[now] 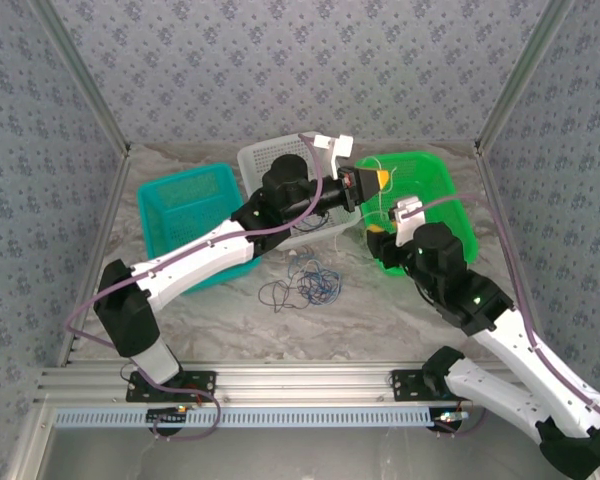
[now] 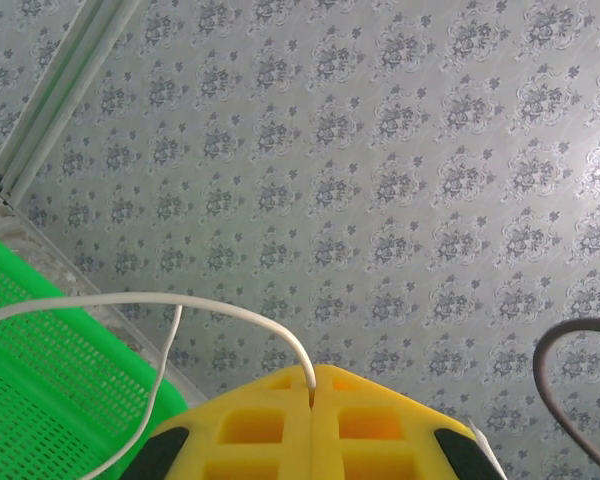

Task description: Untangle the cables

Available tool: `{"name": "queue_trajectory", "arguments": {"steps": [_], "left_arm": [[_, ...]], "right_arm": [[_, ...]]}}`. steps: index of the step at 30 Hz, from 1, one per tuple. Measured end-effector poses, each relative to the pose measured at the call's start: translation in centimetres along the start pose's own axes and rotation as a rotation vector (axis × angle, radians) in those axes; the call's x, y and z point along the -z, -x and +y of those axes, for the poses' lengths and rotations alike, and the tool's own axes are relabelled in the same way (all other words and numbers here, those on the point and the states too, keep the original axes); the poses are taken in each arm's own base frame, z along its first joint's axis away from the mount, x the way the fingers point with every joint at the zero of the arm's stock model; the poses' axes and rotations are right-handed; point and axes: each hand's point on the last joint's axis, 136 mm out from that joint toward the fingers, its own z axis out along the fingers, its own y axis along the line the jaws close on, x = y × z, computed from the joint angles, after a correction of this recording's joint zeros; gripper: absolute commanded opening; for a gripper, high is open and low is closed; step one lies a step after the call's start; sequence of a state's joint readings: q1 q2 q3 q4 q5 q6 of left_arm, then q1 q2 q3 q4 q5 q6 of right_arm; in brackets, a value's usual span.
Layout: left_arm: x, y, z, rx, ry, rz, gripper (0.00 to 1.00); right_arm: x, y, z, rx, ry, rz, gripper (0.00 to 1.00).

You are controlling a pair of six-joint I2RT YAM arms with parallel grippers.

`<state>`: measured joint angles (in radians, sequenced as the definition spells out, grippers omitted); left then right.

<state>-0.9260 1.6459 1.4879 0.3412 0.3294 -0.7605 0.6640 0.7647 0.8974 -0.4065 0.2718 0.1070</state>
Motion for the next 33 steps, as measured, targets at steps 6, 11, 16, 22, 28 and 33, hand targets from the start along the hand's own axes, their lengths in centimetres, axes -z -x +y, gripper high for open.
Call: {"name": "queue_trajectory", "arguments": {"steps": [6, 11, 16, 22, 28, 33], "left_arm": [[0.0, 0.0, 0.0, 0.020, 0.001, 0.001, 0.00], [0.0, 0.0, 0.0, 0.035, 0.001, 0.000, 0.00], [0.1, 0.3, 0.5, 0.052, 0.012, -0.007, 0.01], [0.1, 0.7, 2.1, 0.089, 0.038, -0.018, 0.03], [-2.6, 1.2, 3.8, 0.105, 0.041, -0.014, 0.04], [-4.3, 2.9, 2.3, 0.090, -0.015, -0.019, 0.04]], "right_arm": [[0.0, 0.5, -0.5, 0.018, -0.006, -0.007, 0.18], [0.1, 0.7, -0.7, 0.018, -0.002, -0.005, 0.00], [0.6, 0.9, -0.7, 0.014, 0.016, 0.006, 0.00], [1.6, 1.3, -1.5, -0.011, -0.002, 0.028, 0.00], [3.6, 4.1, -2.8, -0.024, -0.041, 0.006, 0.00], [4.9, 7.7, -3.8, -0.018, -0.074, -0.048, 0.00]]}}
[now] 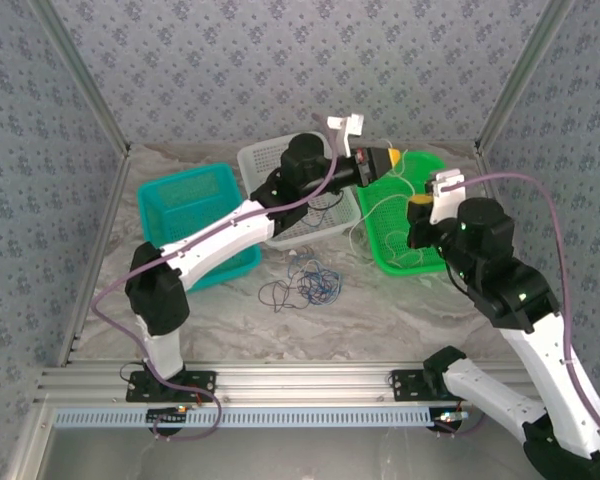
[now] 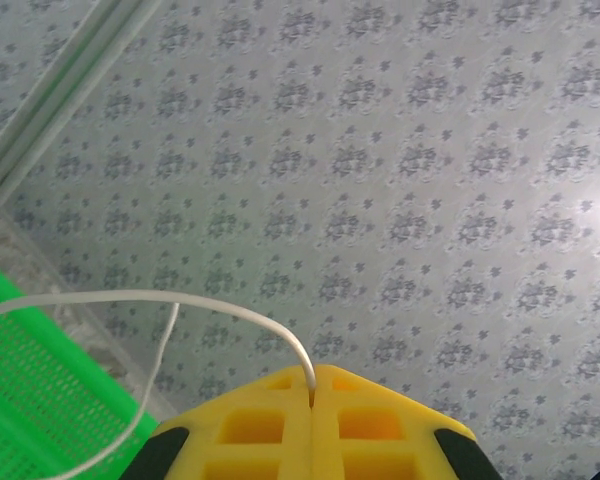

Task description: Untangle the cables

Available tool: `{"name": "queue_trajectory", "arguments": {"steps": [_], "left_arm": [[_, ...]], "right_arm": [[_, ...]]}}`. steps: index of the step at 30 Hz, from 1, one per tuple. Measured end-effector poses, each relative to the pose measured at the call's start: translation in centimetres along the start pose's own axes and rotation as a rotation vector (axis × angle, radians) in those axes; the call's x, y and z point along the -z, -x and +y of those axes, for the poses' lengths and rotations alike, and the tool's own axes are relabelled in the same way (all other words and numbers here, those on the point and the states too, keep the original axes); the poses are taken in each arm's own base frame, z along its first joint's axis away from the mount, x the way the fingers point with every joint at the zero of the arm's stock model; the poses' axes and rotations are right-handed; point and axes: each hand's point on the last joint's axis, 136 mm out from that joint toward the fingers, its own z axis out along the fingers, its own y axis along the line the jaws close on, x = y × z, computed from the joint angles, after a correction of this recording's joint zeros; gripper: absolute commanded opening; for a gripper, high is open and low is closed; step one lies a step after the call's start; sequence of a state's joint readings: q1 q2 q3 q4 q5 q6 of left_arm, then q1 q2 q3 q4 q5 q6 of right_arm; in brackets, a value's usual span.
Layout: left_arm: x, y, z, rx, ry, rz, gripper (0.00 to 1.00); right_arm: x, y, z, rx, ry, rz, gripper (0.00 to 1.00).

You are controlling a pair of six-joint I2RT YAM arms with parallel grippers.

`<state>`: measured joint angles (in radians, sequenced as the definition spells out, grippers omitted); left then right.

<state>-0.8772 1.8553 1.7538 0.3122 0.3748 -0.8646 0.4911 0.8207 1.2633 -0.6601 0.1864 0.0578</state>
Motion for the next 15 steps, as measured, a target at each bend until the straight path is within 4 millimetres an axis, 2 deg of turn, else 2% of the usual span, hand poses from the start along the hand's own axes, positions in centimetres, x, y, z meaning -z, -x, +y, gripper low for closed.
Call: {"name": "queue_trajectory", "arguments": {"steps": [4, 9, 11, 15], "left_arm": [[-0.7, 1.8, -2.1, -0.028, -0.046, -0.019, 0.04], [-1.1, 2.8, -3.6, -0.051, -0.082, -0.026, 0.04], [-1.1, 2.8, -3.7, -0.050, -0.084, -0.018, 0.04], [-1.1, 2.5, -4.0, -0.071, -0.081, -0.001, 0.07]], "right_arm": [[-0.4, 0.9, -1.2, 0.010, -0.045, 0.004, 0.00], [-1.2, 0.6, -2.6, -0.004, -0.090, 0.028, 0.00], [-1.1, 0.7, -2.6, -0.017, -0.081, 0.026, 0.00], [-0.2, 2.0, -1.4, -0.065, -0.003, -0.013, 0.00]]}}
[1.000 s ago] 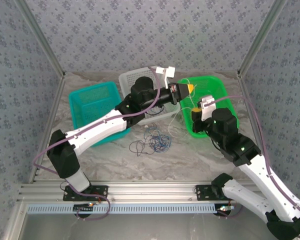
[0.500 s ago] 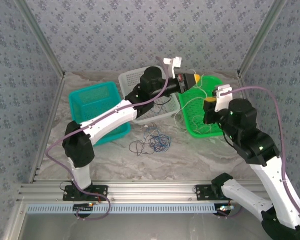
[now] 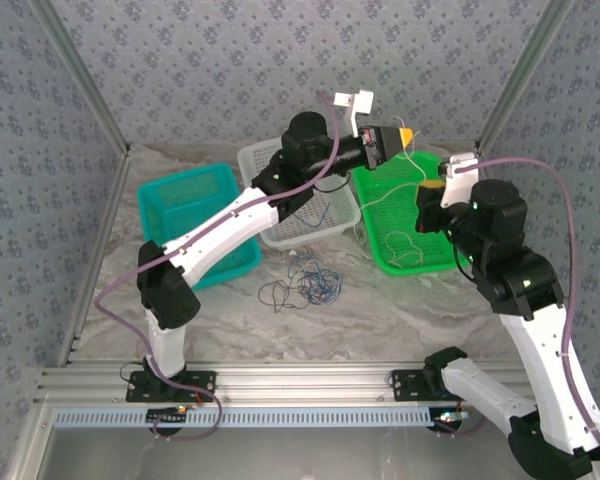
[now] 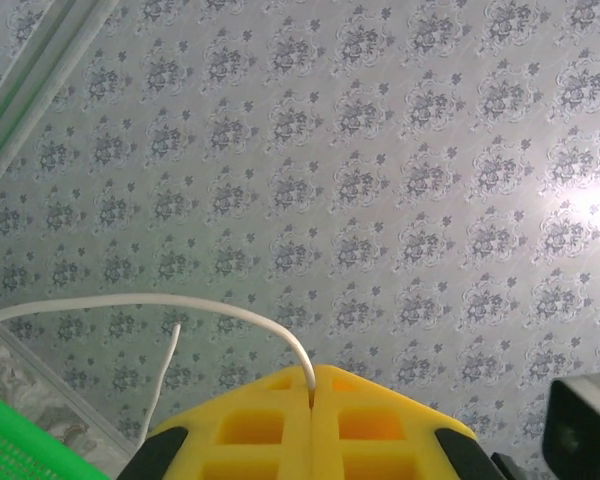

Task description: Untangle the cables

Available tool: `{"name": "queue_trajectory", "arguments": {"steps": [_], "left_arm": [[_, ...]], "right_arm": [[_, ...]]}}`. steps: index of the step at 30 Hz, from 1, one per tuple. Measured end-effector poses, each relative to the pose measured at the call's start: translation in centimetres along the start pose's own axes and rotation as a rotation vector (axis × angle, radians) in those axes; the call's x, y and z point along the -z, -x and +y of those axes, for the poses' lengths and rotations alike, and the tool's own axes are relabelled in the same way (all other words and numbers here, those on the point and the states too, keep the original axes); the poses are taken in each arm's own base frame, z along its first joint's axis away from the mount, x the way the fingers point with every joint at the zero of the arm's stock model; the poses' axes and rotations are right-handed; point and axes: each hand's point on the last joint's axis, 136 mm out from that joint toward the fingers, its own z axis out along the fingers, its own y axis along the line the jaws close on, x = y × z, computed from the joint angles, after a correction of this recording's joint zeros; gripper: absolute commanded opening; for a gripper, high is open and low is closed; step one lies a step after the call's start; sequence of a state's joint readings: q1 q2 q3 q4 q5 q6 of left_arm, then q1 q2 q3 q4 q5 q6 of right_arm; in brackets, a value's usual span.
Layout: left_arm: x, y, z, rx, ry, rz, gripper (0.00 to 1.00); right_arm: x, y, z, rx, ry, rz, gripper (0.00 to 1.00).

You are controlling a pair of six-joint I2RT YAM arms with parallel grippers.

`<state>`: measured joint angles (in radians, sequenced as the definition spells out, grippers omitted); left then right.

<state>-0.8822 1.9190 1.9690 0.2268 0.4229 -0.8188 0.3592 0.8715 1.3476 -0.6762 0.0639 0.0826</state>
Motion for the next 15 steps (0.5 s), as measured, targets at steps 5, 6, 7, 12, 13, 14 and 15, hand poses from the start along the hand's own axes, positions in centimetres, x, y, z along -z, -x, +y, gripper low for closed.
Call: {"name": "queue_trajectory", "arguments": {"steps": [5, 6, 7, 12, 13, 14, 15], "left_arm": [[-0.2, -1.4, -0.1, -0.043, 0.025, 0.041, 0.13], [-0.2, -1.5, -0.3, -0.050, 0.029, 0.046, 0.15], [-0.2, -1.5, -0.4, -0.054, 0.035, 0.052, 0.16], [-0.7, 1.2, -2.2, -0.102, 0.009, 0.016, 0.28], [-0.8, 1.8, -2.5, -0.117, 0.004, 0.007, 0.36], [-1.0, 2.2, -2.7, -0.126, -0.001, 0.001, 0.40], [-1.3, 2.6, -2.7, -0.136, -0.001, -0.002, 0.46]], "right_arm": [[1.5, 1.0, 0.4, -0.025, 0.031, -0.044, 0.00], [1.8, 1.4, 0.4, -0.025, 0.030, -0.055, 0.00], [2.2, 2.1, 0.4, -0.026, 0.028, -0.070, 0.00], [3.5, 5.3, 0.2, -0.027, 0.011, -0.138, 0.00], [3.6, 5.7, 0.2, -0.026, 0.011, -0.145, 0.00], [3.7, 6.0, 0.2, -0.024, 0.010, -0.152, 0.00], [3.8, 6.2, 0.2, -0.024, 0.008, -0.156, 0.00]]}}
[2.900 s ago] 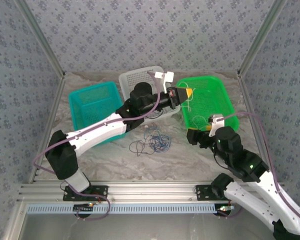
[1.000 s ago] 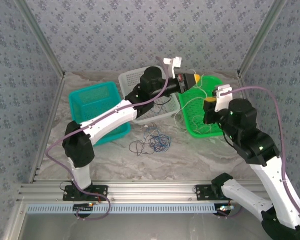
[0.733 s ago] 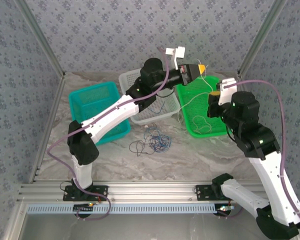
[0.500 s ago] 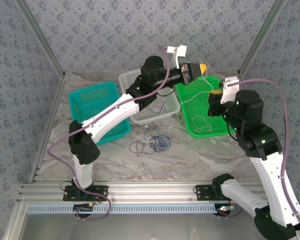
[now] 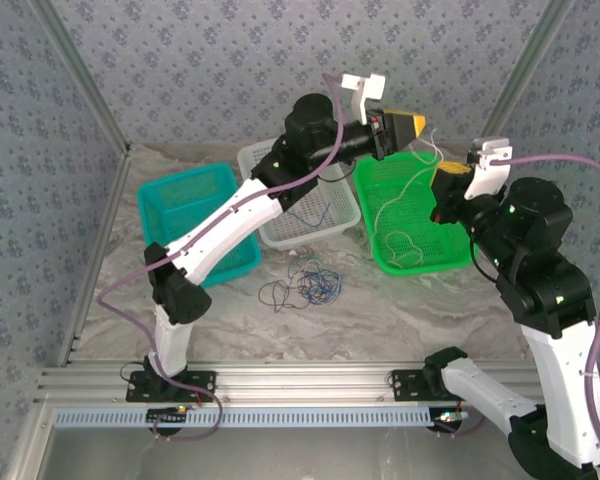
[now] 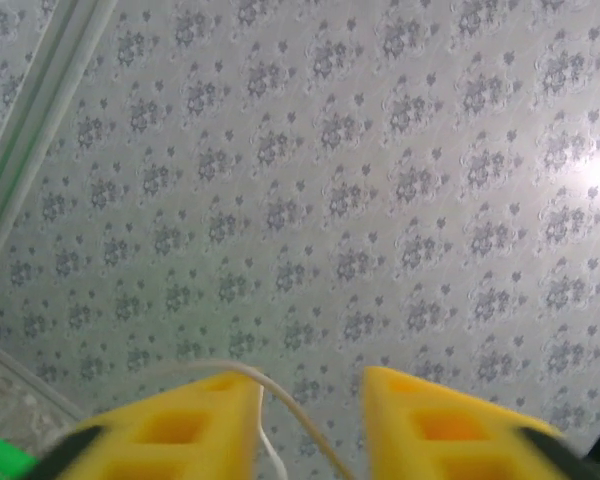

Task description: Untangle the cables

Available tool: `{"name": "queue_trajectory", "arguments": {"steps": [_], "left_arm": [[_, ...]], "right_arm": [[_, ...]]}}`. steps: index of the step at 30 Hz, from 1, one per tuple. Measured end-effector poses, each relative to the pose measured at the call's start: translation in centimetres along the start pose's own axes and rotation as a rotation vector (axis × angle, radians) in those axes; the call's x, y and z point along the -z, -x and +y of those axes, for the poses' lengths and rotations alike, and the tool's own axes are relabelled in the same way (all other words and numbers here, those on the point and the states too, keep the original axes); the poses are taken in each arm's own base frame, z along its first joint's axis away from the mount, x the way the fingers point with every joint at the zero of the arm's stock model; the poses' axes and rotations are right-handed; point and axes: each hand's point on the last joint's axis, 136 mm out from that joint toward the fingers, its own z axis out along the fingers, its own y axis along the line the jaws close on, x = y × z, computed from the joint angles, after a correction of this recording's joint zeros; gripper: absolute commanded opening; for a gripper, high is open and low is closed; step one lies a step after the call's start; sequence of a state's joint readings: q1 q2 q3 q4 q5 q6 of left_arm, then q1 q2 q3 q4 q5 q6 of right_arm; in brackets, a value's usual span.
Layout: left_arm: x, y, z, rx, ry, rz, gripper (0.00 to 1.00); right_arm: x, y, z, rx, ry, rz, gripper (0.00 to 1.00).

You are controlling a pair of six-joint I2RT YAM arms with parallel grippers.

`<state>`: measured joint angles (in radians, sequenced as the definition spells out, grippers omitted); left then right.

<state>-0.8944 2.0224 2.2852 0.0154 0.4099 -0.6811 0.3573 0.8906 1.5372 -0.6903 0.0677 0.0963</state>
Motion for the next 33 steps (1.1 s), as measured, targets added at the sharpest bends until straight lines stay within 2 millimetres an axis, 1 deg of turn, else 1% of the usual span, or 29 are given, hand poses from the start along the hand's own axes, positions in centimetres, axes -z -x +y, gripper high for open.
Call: {"name": "queue_trajectory", "arguments": {"steps": [2, 4, 6, 7, 8, 11, 13, 15, 19, 21, 24, 25, 27, 29, 31, 33], "left_arm": [[-0.6, 0.3, 0.4, -0.018, 0.011, 0.007, 0.62], [-1.3, -0.1, 1.1, -0.030, 0.030, 0.026, 0.73], [-1.8, -1.0, 2.1, -0.031, 0.055, 0.057, 0.85], [-2.0, -1.7, 2.9, -0.032, 0.075, 0.080, 0.97], [-2.1, -2.4, 3.7, -0.030, 0.097, 0.104, 0.99], [-2.1, -4.6, 6.0, -0.016, 0.173, 0.169, 0.99], [-1.9, -5.9, 7.6, -0.019, 0.229, 0.208, 0.99], [-1.5, -6.7, 8.7, -0.029, 0.281, 0.236, 0.99], [-0.7, -7.7, 10.3, -0.063, 0.360, 0.275, 0.99], [0.0, -8.8, 11.3, -0.071, 0.399, 0.308, 1.00], [2.0, -11.9, 13.1, -0.061, 0.453, 0.366, 0.99], [3.0, -13.3, 13.8, -0.054, 0.470, 0.385, 0.99], [4.7, -15.5, 15.1, -0.046, 0.503, 0.406, 0.99], [6.3, -17.3, 16.0, -0.039, 0.533, 0.426, 0.99], [7.5, -18.3, 16.6, -0.039, 0.555, 0.433, 1.00], [8.6, -18.6, 16.7, -0.047, 0.574, 0.428, 0.99]], "right_arm": [[0.0, 0.5, -0.1, 0.000, -0.007, -0.008, 0.00], [0.0, 0.8, -0.3, 0.005, -0.020, -0.008, 0.00], [-0.3, 1.0, -0.6, 0.008, -0.034, -0.001, 0.00], [-0.4, 1.1, -0.7, 0.009, -0.041, 0.001, 0.00], [-0.6, 1.3, -0.9, 0.009, -0.049, 0.002, 0.00], [-1.2, 1.5, -1.3, 0.008, -0.070, 0.008, 0.00], [-1.7, 1.2, -1.7, 0.007, -0.085, 0.023, 0.00], [-2.1, 0.7, -2.2, 0.004, -0.100, 0.040, 0.00], [-3.0, -1.6, -2.8, -0.009, -0.117, 0.091, 0.00], [-3.4, -2.6, -3.1, -0.017, -0.126, 0.114, 0.00], [-3.8, -3.5, -3.6, -0.023, -0.141, 0.135, 0.00], [-3.9, -3.8, -3.9, -0.025, -0.150, 0.141, 0.00], [-4.1, -4.1, -4.6, -0.029, -0.172, 0.151, 0.00], [-4.6, -4.5, -5.8, -0.037, -0.208, 0.159, 0.00], [-5.0, -5.0, -6.8, -0.046, -0.235, 0.171, 0.00], [-5.6, -5.8, -7.7, -0.055, -0.253, 0.184, 0.00]]}}
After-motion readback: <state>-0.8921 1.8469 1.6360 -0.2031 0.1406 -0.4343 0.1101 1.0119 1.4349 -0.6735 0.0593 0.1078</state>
